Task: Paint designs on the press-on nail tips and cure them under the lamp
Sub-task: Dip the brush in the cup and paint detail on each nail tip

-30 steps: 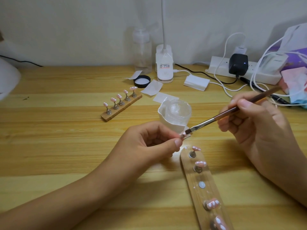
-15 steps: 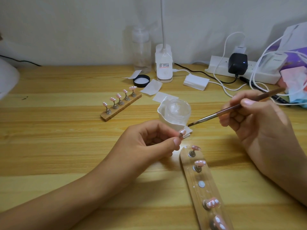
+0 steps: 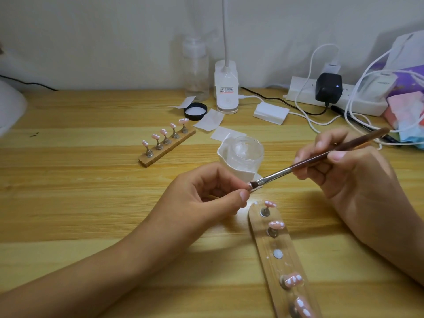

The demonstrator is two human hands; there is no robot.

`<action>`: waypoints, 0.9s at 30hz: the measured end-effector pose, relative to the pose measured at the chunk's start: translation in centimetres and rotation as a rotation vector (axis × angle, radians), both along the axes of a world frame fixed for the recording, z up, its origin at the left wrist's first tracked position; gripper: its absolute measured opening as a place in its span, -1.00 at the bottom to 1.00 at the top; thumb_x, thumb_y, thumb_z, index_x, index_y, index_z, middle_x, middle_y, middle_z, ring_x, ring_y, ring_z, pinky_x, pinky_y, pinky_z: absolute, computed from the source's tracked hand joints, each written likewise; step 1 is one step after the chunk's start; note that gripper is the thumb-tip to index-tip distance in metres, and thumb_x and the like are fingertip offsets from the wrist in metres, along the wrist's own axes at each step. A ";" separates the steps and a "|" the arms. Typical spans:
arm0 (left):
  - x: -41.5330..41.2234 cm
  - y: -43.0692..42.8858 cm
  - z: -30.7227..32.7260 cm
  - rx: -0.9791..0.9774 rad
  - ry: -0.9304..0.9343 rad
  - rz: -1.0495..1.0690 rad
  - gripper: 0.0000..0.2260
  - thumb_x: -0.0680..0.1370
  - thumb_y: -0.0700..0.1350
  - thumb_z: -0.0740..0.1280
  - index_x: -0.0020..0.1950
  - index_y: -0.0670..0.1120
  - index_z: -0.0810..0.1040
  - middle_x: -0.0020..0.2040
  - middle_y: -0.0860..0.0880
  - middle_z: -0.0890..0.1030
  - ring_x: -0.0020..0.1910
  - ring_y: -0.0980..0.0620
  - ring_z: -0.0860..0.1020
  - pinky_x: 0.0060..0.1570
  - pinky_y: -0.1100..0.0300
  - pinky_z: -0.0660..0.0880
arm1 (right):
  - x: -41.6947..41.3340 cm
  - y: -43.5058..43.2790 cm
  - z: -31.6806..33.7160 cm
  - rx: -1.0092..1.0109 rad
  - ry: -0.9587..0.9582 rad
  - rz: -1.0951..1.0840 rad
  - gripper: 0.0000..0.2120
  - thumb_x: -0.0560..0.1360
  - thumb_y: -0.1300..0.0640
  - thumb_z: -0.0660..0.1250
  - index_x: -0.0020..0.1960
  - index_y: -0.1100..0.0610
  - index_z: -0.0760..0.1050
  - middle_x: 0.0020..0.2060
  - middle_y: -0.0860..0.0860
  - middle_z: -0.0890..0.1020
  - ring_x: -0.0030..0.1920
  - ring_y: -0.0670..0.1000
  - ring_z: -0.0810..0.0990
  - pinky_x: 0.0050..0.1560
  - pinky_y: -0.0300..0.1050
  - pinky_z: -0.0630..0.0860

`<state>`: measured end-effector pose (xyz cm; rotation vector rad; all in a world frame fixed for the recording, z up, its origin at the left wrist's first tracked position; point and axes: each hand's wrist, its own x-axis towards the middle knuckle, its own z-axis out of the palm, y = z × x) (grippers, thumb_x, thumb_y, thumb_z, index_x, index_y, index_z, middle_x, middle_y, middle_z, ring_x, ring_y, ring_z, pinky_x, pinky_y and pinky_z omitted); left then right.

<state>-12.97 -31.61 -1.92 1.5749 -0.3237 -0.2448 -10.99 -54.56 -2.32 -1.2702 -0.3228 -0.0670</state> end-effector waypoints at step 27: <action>-2.7 -1.6 -0.6 0.578 -0.759 -0.082 -0.95 0.45 0.06 0.47 -0.14 0.13 0.65 -0.19 0.25 0.37 -0.10 0.36 0.36 -0.26 0.18 0.48 | 0.6 -0.2 0.0 0.053 0.066 -0.126 -0.87 0.41 0.26 0.10 -0.13 0.15 0.40 -0.31 0.06 0.66 -0.29 -0.01 0.61 -0.22 -0.24 0.56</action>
